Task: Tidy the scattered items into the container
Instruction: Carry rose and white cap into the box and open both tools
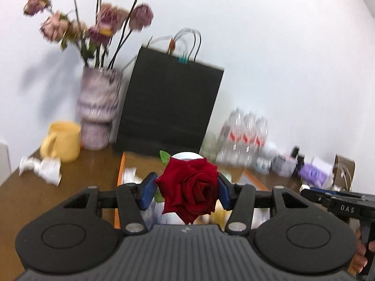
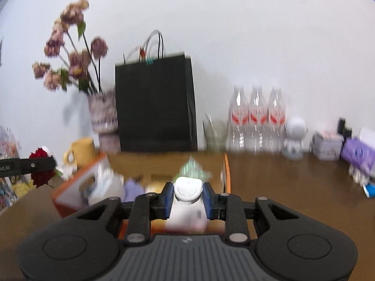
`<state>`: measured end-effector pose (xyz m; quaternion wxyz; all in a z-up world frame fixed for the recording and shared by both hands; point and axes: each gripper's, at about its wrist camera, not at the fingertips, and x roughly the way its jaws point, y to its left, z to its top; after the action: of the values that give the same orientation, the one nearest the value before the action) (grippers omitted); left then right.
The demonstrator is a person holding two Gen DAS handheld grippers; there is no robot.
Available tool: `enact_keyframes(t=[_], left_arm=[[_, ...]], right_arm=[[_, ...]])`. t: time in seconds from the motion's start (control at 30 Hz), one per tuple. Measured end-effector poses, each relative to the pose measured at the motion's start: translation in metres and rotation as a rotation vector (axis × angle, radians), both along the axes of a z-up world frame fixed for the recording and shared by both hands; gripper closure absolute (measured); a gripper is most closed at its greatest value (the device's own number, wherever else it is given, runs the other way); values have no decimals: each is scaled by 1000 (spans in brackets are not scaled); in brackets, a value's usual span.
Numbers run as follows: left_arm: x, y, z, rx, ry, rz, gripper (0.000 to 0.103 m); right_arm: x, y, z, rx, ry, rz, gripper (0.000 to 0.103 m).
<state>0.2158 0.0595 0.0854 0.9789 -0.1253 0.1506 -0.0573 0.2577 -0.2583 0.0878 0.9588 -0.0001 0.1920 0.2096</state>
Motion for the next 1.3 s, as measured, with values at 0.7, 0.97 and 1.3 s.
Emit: enact_keyframes(t=[0.7,0.97,1.3], left_arm=[[147,-17,-55,-36,223,24,48],[145,-22,-54,1,232,48,0],[139,-24,-49,18,242,79,0]], right_arm=[[158,82,-52,-60,249,5,77],[153,78,-47,-72,223,-19,10],[149,80,-44,-102,229,-13,6]])
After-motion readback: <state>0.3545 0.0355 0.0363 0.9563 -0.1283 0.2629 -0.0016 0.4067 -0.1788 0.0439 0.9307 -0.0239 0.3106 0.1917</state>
